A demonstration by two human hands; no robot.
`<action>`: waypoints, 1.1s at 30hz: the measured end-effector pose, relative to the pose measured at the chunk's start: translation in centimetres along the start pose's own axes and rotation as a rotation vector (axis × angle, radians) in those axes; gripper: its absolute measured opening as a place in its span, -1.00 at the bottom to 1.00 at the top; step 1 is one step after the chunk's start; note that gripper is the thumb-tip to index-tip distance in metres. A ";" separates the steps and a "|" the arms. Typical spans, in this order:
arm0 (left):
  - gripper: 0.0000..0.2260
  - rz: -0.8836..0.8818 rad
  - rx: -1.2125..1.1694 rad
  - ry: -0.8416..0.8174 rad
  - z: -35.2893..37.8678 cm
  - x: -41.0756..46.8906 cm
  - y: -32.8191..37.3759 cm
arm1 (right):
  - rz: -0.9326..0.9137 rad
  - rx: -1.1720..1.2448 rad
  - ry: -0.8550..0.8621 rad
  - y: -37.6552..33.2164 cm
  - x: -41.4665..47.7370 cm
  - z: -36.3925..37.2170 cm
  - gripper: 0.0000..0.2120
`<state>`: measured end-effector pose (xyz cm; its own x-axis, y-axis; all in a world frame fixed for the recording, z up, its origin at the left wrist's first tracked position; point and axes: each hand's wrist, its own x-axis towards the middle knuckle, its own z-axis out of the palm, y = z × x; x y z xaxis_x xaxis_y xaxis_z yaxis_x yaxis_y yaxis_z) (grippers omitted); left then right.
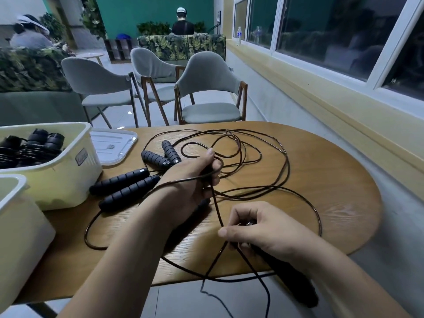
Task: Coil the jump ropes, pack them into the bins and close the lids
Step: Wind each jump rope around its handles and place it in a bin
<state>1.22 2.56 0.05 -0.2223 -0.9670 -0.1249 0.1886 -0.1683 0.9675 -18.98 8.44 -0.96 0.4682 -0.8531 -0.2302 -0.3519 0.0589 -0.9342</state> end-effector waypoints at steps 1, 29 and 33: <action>-0.65 0.011 0.005 -0.007 0.3 -0.1 -0.2 | 0.015 -0.012 -0.026 0.0 0.0 -0.2 -0.79; -0.78 0.123 -0.173 -0.107 0.0 -1.0 0.7 | 0.040 -0.194 -0.092 0.6 0.5 0.4 -0.87; -0.78 0.147 -0.170 -0.111 0.2 -1.0 0.5 | 0.077 -0.246 -0.168 0.5 0.4 0.0 -0.88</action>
<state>1.31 3.43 0.71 -0.2830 -0.9579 0.0485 0.3830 -0.0665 0.9213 -18.98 8.17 -1.50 0.5529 -0.7518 -0.3593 -0.5681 -0.0246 -0.8226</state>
